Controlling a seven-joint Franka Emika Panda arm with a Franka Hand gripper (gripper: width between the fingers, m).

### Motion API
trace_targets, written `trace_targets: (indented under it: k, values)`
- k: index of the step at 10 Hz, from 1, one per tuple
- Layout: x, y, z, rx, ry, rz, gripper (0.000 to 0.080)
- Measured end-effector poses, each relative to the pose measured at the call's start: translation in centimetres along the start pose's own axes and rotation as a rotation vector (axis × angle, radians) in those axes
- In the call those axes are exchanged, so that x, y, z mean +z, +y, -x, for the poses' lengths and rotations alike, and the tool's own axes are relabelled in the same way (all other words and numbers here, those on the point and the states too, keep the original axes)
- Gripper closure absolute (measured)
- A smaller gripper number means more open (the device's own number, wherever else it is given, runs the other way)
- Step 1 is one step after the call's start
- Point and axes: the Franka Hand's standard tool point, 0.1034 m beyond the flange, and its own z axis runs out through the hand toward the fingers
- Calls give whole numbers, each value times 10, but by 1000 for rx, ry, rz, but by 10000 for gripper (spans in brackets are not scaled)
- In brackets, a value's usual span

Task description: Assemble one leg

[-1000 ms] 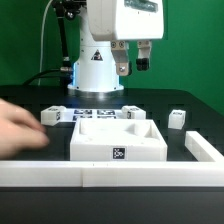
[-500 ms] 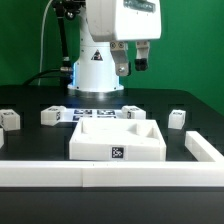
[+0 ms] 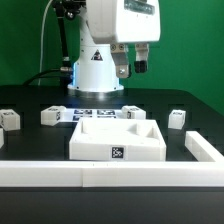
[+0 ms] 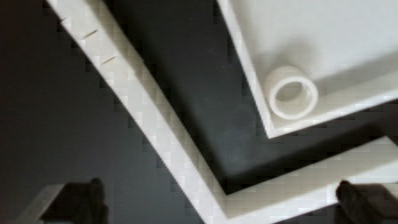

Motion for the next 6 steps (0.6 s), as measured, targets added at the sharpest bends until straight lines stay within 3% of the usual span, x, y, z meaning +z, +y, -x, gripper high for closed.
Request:
trace_targets:
  k: [2,3,4,6]
  values:
    - [17,-33,6,-121,-7,23,150]
    - [24,-43,8,-188,-28,16,150]
    - [28,-48,8,-228,-46,10,150]
    - [27,-45,10,-218,-45,14,150]
